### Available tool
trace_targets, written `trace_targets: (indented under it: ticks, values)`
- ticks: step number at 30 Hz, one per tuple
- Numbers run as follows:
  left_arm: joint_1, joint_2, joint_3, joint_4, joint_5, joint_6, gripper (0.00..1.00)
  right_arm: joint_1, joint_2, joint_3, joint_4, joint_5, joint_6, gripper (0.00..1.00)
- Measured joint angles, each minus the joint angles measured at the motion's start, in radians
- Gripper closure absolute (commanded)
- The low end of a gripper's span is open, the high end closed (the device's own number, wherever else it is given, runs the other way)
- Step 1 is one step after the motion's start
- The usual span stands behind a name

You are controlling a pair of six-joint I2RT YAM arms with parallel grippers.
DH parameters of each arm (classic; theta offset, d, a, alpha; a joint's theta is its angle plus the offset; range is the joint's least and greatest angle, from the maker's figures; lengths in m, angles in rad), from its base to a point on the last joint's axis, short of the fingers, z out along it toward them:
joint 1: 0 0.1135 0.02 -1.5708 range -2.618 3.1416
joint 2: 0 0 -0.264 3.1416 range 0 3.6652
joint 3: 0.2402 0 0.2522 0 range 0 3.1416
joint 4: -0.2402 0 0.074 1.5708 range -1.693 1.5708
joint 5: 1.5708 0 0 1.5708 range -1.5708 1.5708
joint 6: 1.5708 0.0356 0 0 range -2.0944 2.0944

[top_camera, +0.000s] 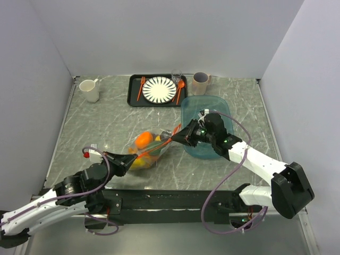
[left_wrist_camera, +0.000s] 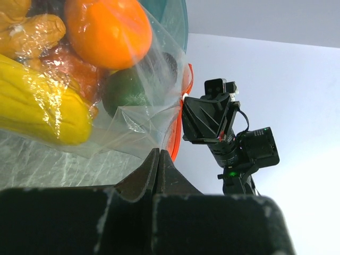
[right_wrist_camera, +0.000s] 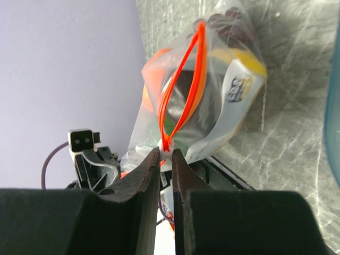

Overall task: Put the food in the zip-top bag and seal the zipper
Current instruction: Zip the zipper food storage bag at the center of the board.

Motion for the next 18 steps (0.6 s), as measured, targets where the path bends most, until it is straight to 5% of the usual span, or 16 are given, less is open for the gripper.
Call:
trace_targets:
  ticks: [18]
  values:
    - [0.000,-0.056,0.011,-0.079,-0.015,-0.016,0.99,-0.102,0.066,0.062,-0.019,-0.037,-0.056,0.93]
